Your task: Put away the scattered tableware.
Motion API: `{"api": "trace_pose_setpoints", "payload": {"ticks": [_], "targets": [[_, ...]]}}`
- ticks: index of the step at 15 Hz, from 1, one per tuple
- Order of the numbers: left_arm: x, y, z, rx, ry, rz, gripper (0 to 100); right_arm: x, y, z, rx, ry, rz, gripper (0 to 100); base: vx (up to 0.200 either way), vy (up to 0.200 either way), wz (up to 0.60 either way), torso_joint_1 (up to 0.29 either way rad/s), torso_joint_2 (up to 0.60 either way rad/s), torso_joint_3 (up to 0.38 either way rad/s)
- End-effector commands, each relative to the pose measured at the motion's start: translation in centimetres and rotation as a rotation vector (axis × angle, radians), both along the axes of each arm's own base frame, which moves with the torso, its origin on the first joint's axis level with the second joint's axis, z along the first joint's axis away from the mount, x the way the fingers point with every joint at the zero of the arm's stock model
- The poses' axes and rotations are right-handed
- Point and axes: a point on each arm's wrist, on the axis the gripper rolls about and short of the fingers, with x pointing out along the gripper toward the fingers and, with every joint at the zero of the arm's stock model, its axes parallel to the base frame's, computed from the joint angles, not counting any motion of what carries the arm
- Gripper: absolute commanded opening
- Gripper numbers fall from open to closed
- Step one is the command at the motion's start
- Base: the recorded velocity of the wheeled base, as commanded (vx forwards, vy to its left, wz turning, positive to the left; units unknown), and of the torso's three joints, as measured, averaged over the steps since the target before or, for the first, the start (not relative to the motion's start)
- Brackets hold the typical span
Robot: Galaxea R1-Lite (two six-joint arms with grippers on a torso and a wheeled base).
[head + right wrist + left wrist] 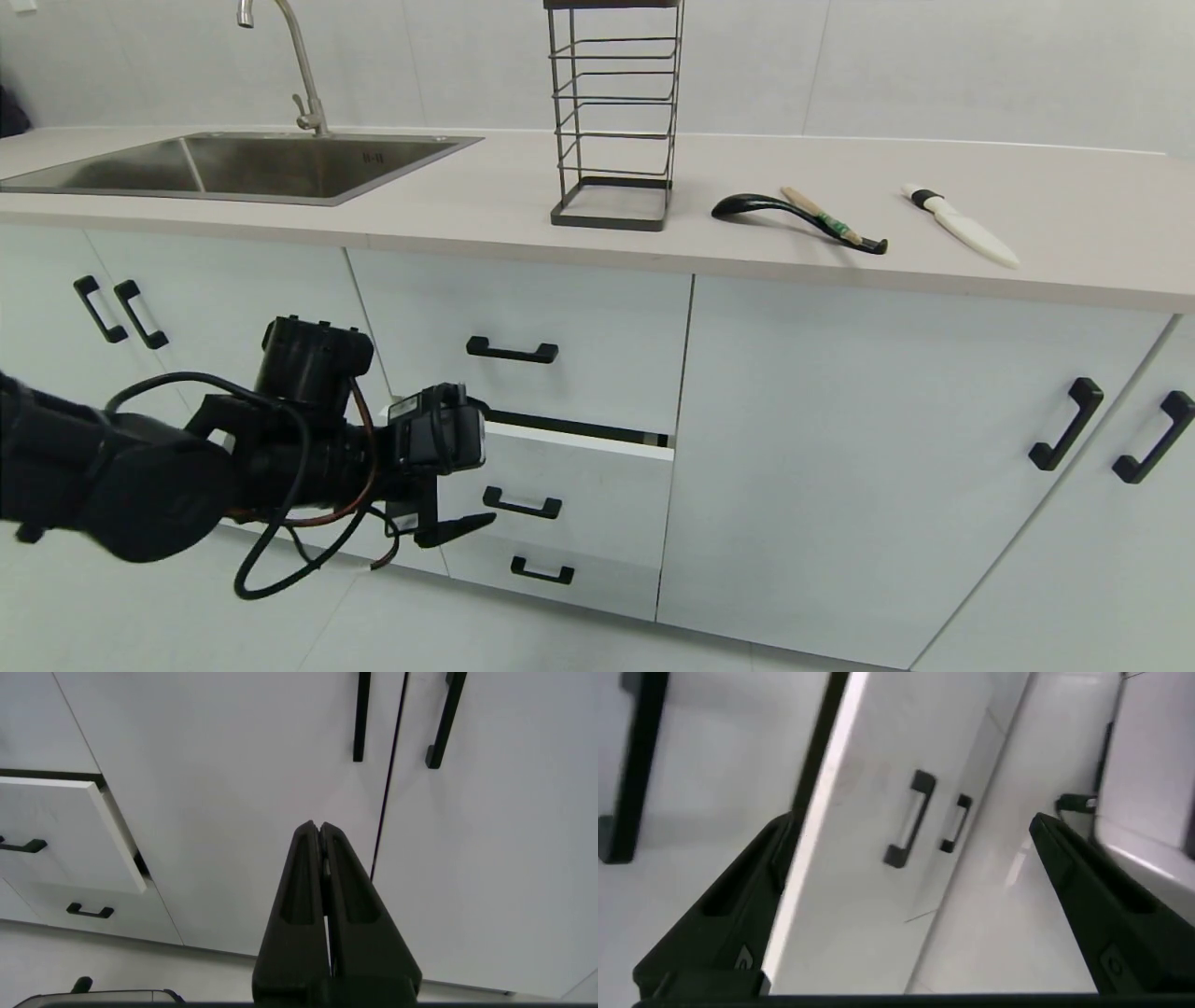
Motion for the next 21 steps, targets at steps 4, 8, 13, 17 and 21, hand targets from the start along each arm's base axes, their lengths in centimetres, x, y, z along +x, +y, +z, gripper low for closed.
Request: {"api": "trace_pose_setpoints", "payload": {"ticks": [4, 8, 13, 17, 21], "targets": [[4.0, -0.7, -4.8, 0.074, 0.072, -0.031, 100, 0.0, 0.0, 0.0, 0.0, 0.002, 0.0, 0, 0.0, 0.0, 0.0, 0.0, 0.0, 0.0], [6.2, -0.7, -6.3, 0.107, 0.051, -0.049, 100, 0.0, 0.0, 0.0, 0.0, 0.002, 0.0, 0, 0.0, 0.0, 0.0, 0.0, 0.0, 0.0], [7.2, -0.6, -6.4, 0.109, 0.007, -0.048, 100, 0.0, 0.0, 0.0, 0.0, 0.002, 0.0, 0, 0.0, 0.0, 0.0, 0.0, 0.0, 0.0], [7.3, -0.4, -6.9, 0.113, 0.019, -0.042, 100, 0.0, 0.0, 0.0, 0.0, 0.002, 0.0, 0, 0.0, 0.0, 0.0, 0.0, 0.0, 0.0], [7.4, -0.4, -7.6, 0.117, 0.035, -0.042, 100, 0.0, 0.0, 0.0, 0.0, 0.002, 0.0, 0, 0.0, 0.0, 0.0, 0.0, 0.0, 0.0]]}}
